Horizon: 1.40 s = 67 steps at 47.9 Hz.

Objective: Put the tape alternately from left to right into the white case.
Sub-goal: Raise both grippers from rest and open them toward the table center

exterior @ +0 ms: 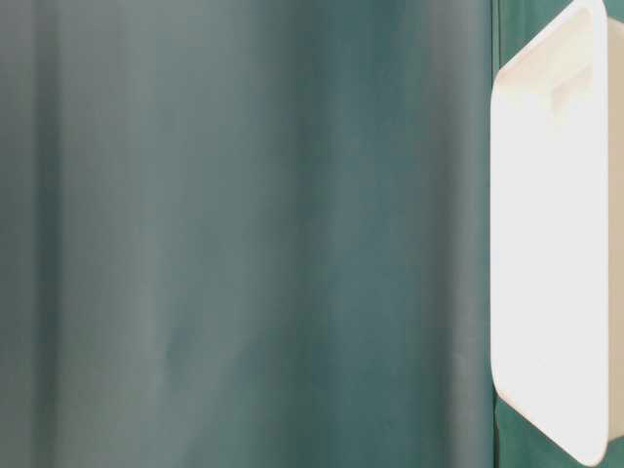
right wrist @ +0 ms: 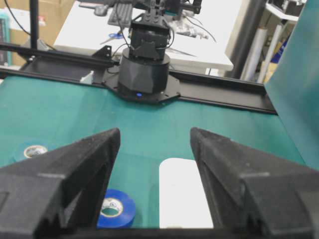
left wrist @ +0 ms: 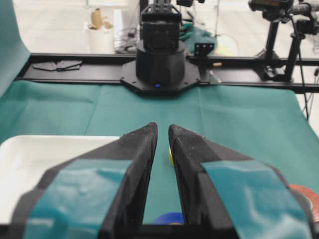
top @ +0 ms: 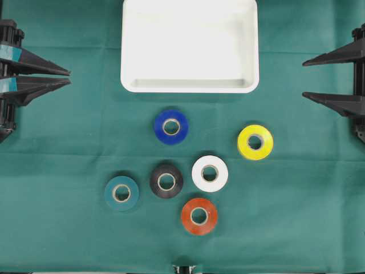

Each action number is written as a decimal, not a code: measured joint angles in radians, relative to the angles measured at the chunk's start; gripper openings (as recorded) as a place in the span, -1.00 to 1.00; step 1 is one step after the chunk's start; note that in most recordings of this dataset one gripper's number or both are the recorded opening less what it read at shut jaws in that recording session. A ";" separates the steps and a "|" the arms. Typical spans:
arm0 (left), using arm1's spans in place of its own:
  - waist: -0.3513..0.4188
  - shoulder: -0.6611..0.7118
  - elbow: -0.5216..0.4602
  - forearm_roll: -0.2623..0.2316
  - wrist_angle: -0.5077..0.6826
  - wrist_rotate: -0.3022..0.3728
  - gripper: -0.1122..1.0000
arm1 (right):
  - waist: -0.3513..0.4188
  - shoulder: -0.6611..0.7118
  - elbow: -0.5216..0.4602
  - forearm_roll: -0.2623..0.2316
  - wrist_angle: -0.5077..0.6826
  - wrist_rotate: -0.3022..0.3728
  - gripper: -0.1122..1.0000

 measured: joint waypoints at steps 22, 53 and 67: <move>0.000 -0.058 0.049 -0.018 0.000 -0.009 -0.77 | -0.006 0.000 0.018 -0.003 0.003 0.008 -0.96; -0.009 -0.052 0.063 -0.018 0.028 -0.018 0.24 | -0.008 0.044 0.018 -0.003 0.003 0.012 -0.55; -0.009 -0.052 0.064 -0.018 0.032 -0.018 0.81 | -0.011 0.055 0.018 -0.003 0.005 0.014 0.61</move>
